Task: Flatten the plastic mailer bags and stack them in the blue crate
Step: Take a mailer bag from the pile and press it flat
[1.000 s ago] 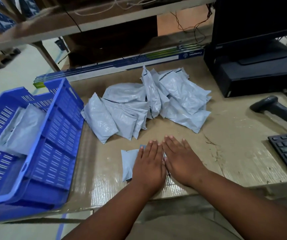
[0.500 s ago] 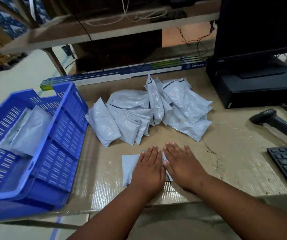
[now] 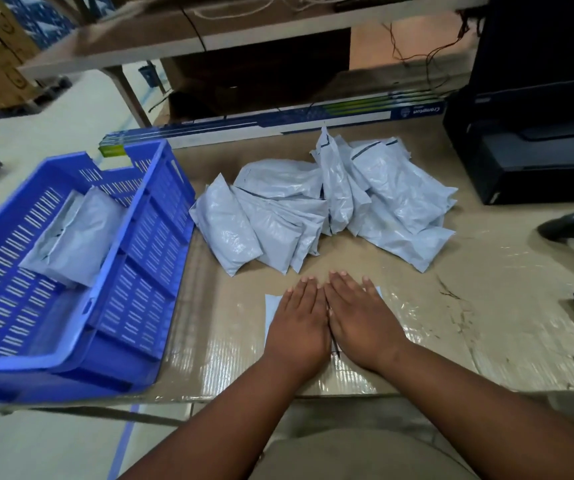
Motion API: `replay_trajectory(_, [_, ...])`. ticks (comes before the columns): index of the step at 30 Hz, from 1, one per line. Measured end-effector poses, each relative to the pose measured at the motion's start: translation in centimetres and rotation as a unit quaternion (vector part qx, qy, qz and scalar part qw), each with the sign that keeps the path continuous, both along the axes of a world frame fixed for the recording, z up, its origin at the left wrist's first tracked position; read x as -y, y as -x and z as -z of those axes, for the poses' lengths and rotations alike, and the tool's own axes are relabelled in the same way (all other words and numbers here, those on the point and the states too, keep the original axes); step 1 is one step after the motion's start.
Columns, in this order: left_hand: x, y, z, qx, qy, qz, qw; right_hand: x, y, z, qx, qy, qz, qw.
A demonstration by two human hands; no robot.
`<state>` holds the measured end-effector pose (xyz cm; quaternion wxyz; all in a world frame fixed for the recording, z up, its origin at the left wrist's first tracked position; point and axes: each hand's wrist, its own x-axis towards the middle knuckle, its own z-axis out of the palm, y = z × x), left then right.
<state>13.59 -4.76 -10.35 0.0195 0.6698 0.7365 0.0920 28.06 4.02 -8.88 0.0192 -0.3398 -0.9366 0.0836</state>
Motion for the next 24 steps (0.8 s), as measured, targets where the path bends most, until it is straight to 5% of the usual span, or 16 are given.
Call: replay_trajectory(24, [1.9, 3.1, -1.3, -0.033, 0.073, -0.027, 0.996, -0.1, -0.2, 0.0, 0.032, 0.005, 0.005, 0.999])
